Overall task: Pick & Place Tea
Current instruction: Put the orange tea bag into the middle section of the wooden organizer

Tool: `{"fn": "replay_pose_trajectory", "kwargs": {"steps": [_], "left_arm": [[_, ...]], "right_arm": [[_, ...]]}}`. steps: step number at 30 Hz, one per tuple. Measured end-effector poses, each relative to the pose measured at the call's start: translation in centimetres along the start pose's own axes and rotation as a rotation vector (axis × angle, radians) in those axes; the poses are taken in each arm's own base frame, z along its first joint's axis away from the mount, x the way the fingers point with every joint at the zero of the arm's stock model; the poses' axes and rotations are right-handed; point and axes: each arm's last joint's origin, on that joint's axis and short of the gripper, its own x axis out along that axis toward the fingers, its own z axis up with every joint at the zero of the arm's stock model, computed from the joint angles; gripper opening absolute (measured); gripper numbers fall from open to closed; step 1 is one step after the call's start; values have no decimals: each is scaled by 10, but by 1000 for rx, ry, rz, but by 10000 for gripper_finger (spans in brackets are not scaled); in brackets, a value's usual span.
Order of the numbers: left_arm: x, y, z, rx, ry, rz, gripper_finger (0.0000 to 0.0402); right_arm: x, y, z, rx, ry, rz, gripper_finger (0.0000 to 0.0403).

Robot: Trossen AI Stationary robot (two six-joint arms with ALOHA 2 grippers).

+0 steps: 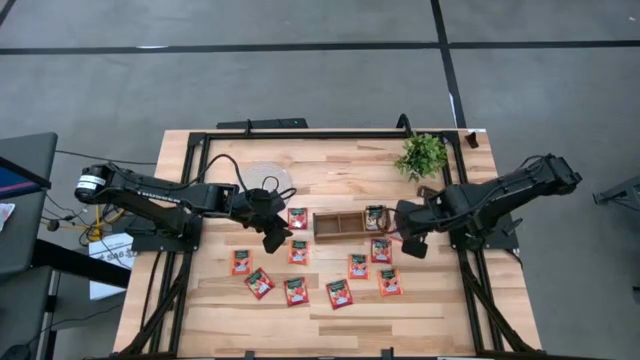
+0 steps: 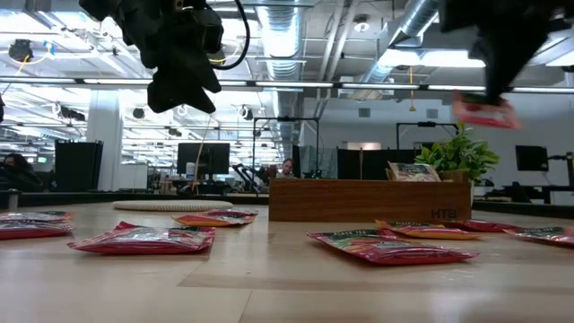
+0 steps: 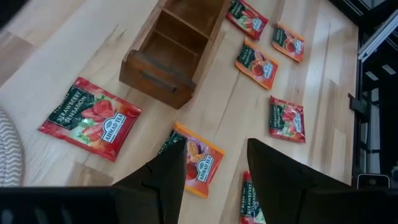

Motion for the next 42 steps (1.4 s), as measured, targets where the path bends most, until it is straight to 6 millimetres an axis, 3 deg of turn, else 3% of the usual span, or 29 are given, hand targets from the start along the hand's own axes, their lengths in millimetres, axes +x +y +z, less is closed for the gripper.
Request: {"fn": "replay_pose_trajectory", "kwargs": {"steps": [6, 14, 21, 35, 42], "left_arm": [[0, 1, 0, -12, -1, 2, 161], [0, 2, -2, -20, 19, 16, 161], [-1, 10, -7, -24, 26, 171, 161], [-3, 17, -15, -15, 87, 267, 161], [-4, 17, -15, -15, 91, 270, 161]], "right_arm": [[-2, 3, 31, -94, -29, -88, 0], [28, 19, 87, -309, -51, -260, 0], [51, 28, 115, -442, -91, -302, 0], [92, 39, 126, -582, -1, -336, 0], [94, 35, 127, -545, -2, -347, 0]]}}
